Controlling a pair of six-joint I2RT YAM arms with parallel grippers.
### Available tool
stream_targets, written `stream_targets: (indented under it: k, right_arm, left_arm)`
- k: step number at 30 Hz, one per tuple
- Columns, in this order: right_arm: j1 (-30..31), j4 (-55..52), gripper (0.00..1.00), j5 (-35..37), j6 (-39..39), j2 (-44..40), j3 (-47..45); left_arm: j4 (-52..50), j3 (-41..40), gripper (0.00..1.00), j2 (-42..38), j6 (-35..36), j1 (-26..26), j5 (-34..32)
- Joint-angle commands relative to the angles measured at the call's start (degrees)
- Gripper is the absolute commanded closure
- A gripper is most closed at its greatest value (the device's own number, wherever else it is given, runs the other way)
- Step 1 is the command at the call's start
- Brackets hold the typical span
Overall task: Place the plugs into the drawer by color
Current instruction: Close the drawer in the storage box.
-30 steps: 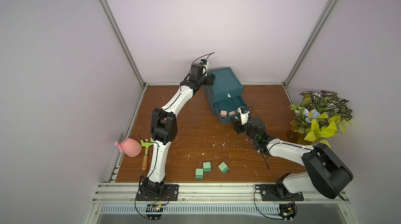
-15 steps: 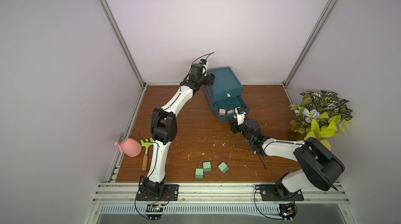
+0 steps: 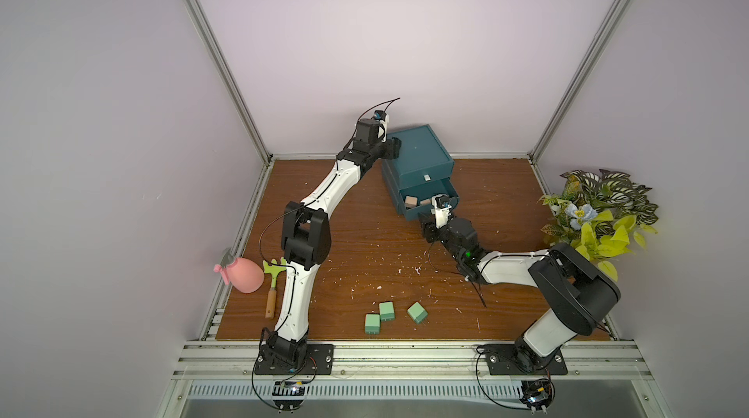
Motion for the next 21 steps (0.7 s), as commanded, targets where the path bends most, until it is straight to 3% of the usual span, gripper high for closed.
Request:
stream_targets:
  k: [1, 21]
  right_arm:
    - [0.0, 5.4, 0.34, -1.0, 1.0, 1.3, 3.6]
    - [-2.1, 9.4, 0.34, -6.7, 8.5, 13.8, 15.4]
  left_arm:
    - [-5.4, -1.8, 0.29, 1.3, 1.4, -0.8, 0.1]
    - [-5.2, -1.8, 0.29, 1.5, 1.2, -0.9, 0.3]
